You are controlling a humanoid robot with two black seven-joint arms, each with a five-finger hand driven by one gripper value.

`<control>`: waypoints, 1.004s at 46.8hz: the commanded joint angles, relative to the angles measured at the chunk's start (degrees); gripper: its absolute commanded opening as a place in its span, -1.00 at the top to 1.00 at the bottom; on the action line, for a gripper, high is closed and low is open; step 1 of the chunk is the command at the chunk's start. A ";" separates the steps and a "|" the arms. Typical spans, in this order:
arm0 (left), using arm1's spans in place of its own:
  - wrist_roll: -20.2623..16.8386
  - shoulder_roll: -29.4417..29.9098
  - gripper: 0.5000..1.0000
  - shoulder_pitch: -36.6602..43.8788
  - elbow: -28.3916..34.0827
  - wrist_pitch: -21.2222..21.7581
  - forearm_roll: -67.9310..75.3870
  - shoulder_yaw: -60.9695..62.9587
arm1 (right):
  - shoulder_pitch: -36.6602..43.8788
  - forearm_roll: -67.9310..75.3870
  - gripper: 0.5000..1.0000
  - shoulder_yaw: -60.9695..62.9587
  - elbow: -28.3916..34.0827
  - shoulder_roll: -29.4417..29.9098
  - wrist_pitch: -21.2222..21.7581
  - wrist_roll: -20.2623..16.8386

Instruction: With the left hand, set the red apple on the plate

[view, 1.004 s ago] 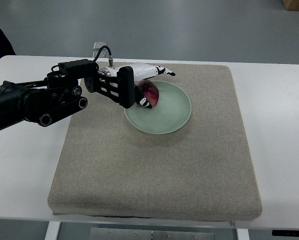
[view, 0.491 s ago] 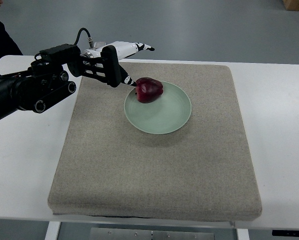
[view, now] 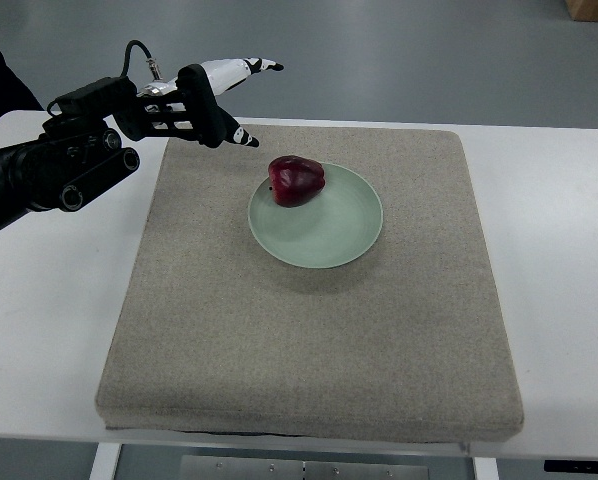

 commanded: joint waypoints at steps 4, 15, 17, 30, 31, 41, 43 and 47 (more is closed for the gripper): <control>0.01 0.30 -0.92 -0.03 0.25 0.00 -15.44 -0.83 | 0.00 0.00 -0.73 0.00 0.00 0.00 0.02 -0.04; 0.01 0.03 -0.97 -0.03 3.42 -0.96 -40.50 -1.71 | 0.00 0.00 -0.73 0.00 0.00 0.00 0.02 -0.04; 0.01 0.03 -0.97 -0.12 3.68 -1.05 -43.84 -1.71 | 0.00 0.00 -0.73 0.00 0.00 0.00 0.02 -0.04; -2.18 -0.23 -0.97 0.05 13.96 -17.29 -59.58 -1.98 | 0.00 0.00 -0.73 0.00 0.00 0.00 0.02 -0.04; -2.27 -0.23 -0.97 0.14 15.01 -19.14 -60.55 -1.98 | 0.00 0.00 -0.73 0.00 0.00 0.00 0.02 -0.04; -2.45 -0.32 -0.97 0.93 20.12 -32.77 -65.74 -3.21 | 0.00 0.00 -0.72 0.00 0.00 0.00 0.02 -0.04; -2.45 -0.32 -0.97 1.02 20.38 -34.62 -65.83 -3.73 | 0.00 0.00 -0.73 0.00 0.00 0.00 0.02 -0.04; -2.45 -0.41 -0.97 1.81 20.56 -38.22 -66.53 -5.40 | 0.00 0.00 -0.72 0.00 0.00 0.00 0.02 -0.04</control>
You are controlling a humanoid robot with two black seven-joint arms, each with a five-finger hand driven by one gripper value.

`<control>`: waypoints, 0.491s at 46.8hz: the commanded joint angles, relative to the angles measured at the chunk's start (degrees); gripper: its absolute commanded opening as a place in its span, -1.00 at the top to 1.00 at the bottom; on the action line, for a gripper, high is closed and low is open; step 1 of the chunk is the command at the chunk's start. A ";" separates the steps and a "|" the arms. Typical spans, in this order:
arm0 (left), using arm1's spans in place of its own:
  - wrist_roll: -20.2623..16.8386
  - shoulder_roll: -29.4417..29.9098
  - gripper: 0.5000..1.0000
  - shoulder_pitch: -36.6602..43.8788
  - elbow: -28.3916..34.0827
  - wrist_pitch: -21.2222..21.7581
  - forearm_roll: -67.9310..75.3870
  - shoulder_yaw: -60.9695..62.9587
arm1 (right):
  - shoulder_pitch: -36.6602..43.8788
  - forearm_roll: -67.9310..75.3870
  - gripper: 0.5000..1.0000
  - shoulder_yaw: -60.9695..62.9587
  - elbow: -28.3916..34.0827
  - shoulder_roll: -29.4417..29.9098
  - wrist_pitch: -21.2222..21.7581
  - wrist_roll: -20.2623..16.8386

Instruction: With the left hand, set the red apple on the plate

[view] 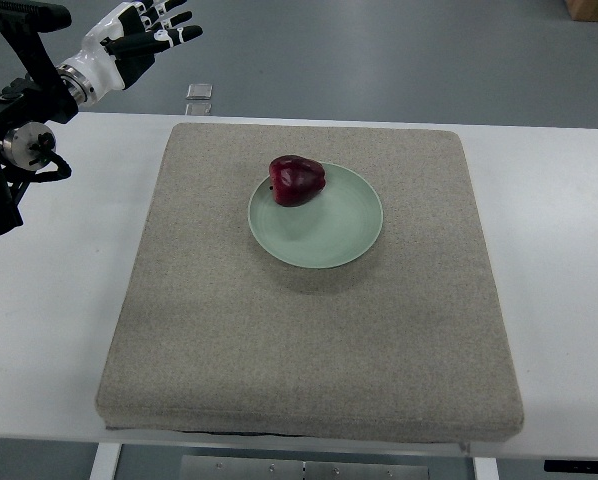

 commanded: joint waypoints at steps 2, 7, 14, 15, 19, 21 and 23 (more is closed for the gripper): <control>0.01 -0.60 -0.97 1.55 0.12 -3.42 -0.58 -1.87 | 0.00 0.00 -0.73 0.00 -0.09 0.00 0.00 -0.04; 0.01 -1.13 -0.97 2.70 0.55 -3.42 -0.58 -3.62 | 0.00 0.00 -0.73 0.00 0.00 0.00 0.00 -0.04; 0.01 -1.49 -0.97 3.67 0.91 -3.42 -0.76 -4.24 | 0.00 0.00 -0.73 0.00 0.00 0.00 0.00 -0.04; 0.01 -1.57 -0.97 3.75 0.91 -3.42 -0.76 -4.24 | 0.00 0.00 -0.73 0.00 0.00 0.00 0.00 -0.04; 0.01 -1.84 -0.97 3.67 0.91 -3.42 -0.76 -4.24 | 0.00 0.00 -0.72 0.00 0.00 0.00 0.00 -0.04; 0.01 -1.93 -0.97 3.67 0.91 -3.42 -0.76 -4.24 | 0.00 0.00 -0.73 0.00 0.00 0.00 0.00 0.05; 0.01 -1.84 -0.97 3.84 0.73 -3.42 -0.85 -4.33 | 0.00 0.00 -0.72 0.00 0.00 0.00 -0.09 -0.04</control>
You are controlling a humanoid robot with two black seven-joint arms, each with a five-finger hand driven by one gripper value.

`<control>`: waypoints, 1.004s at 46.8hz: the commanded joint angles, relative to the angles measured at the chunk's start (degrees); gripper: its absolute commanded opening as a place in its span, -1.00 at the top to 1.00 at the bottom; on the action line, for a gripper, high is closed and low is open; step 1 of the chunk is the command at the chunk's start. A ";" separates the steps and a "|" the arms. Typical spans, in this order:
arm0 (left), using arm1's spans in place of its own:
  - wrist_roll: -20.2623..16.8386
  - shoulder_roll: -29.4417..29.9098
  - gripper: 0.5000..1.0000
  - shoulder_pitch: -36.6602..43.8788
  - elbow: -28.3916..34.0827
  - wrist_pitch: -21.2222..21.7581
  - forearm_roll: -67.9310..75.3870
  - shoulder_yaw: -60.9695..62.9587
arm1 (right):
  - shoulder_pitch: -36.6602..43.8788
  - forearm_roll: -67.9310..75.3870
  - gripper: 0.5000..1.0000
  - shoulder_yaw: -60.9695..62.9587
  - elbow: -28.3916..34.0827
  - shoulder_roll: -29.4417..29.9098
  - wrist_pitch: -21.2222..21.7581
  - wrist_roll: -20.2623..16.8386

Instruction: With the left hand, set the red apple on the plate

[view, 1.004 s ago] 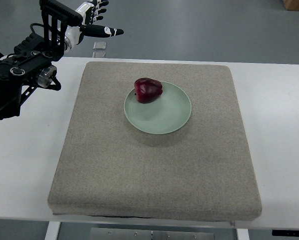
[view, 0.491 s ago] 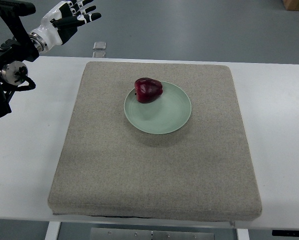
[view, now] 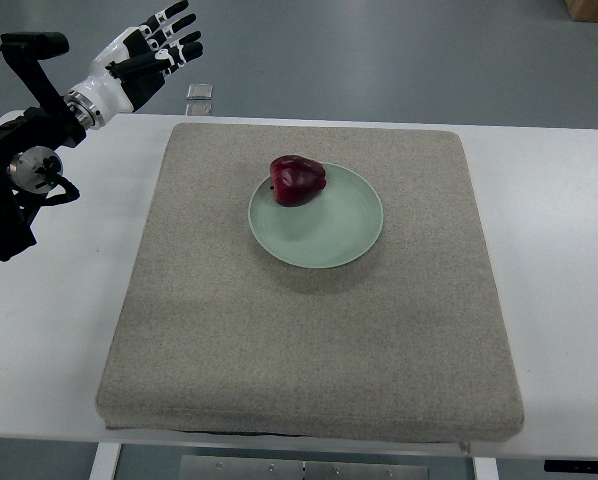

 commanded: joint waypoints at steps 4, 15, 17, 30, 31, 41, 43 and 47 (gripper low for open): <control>0.01 0.15 -0.97 0.46 -0.63 0.02 -0.09 -1.32 | 0.00 0.00 -0.73 0.00 0.00 0.00 -0.08 0.00; 0.01 0.06 -0.97 0.46 -0.89 0.02 -0.09 -4.04 | 0.00 0.00 -0.73 0.00 0.00 0.00 -0.08 0.00; 0.01 0.06 -0.97 0.55 -1.15 0.02 0.00 -4.66 | 0.00 0.00 -0.73 0.00 0.00 0.00 0.00 0.00; 0.01 0.59 -0.97 1.60 -5.81 2.76 0.09 -5.89 | 0.00 0.00 -0.73 0.00 0.00 0.00 0.00 0.00; 0.01 0.50 -0.97 1.60 -5.90 2.85 0.09 -5.89 | 0.00 0.00 -0.73 0.00 0.00 0.00 0.00 0.00; 0.01 0.50 -0.97 1.87 -5.64 2.94 0.00 -5.89 | 0.00 0.00 -0.72 0.00 0.00 0.00 0.00 0.00; 0.01 0.42 -0.97 1.96 -5.37 2.85 0.00 -5.89 | 0.00 0.00 -0.73 0.00 0.00 0.00 0.00 0.00; 0.01 0.24 -0.97 2.04 -5.11 2.59 0.00 -5.89 | 0.00 0.00 -0.72 0.00 -0.08 0.00 0.00 0.00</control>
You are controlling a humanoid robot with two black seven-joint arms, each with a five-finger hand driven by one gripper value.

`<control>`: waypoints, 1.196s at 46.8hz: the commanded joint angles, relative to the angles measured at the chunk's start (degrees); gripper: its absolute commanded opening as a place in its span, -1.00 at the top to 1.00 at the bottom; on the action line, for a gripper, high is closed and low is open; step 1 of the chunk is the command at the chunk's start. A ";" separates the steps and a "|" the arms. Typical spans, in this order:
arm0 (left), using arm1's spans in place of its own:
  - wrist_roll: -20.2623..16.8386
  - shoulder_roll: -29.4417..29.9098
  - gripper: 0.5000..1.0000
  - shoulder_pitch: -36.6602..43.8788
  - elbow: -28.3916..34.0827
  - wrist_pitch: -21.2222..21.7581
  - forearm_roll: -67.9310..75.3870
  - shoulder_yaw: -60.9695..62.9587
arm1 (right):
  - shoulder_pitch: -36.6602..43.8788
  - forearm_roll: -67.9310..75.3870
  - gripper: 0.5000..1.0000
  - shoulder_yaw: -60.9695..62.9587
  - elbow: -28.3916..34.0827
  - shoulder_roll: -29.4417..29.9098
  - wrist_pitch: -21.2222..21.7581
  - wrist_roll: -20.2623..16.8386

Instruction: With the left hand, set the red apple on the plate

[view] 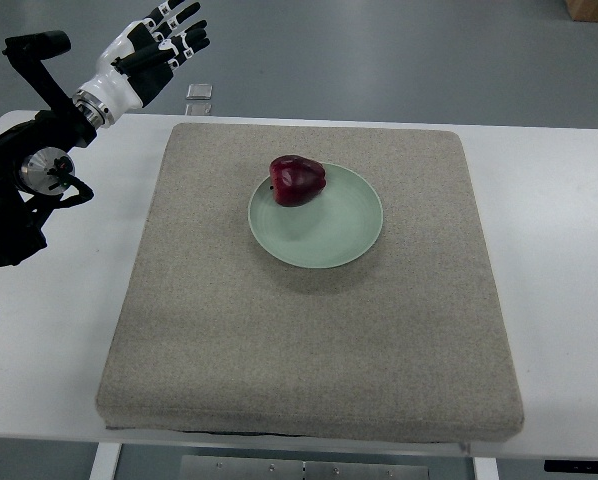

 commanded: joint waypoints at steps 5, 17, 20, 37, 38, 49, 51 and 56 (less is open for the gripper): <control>0.00 -0.25 -0.97 0.11 0.06 -0.41 0.00 -0.05 | 0.00 0.00 -0.72 0.01 0.00 0.00 0.03 -0.01; 0.00 -0.17 -0.97 0.02 0.06 -0.50 0.00 -0.05 | 0.00 0.00 -0.73 0.01 0.00 0.00 -0.06 -0.01; 0.00 0.10 -0.97 0.02 0.06 -0.50 0.00 -0.05 | 0.00 0.00 -0.73 0.01 0.00 0.00 0.03 -0.01; 0.00 0.54 -0.97 0.11 0.24 -0.50 0.00 -4.62 | 0.00 0.00 -0.72 0.01 0.00 0.00 0.03 0.08; 0.00 0.54 -0.98 0.11 0.15 -0.50 0.00 -4.62 | 0.00 0.00 -0.72 0.01 0.00 0.00 0.03 -0.01; 0.00 0.36 -0.97 0.11 0.15 -0.32 0.09 -4.62 | 0.09 0.00 -0.72 -0.07 0.70 0.00 0.64 -0.01; 0.00 0.27 -0.97 0.11 0.15 -0.32 0.09 -4.62 | 0.09 0.00 -0.73 -0.07 0.88 0.00 0.64 -0.01; 0.00 0.01 -0.97 0.02 0.15 -0.15 0.09 -4.62 | 0.09 -0.09 -0.73 -0.07 0.88 0.00 0.47 0.34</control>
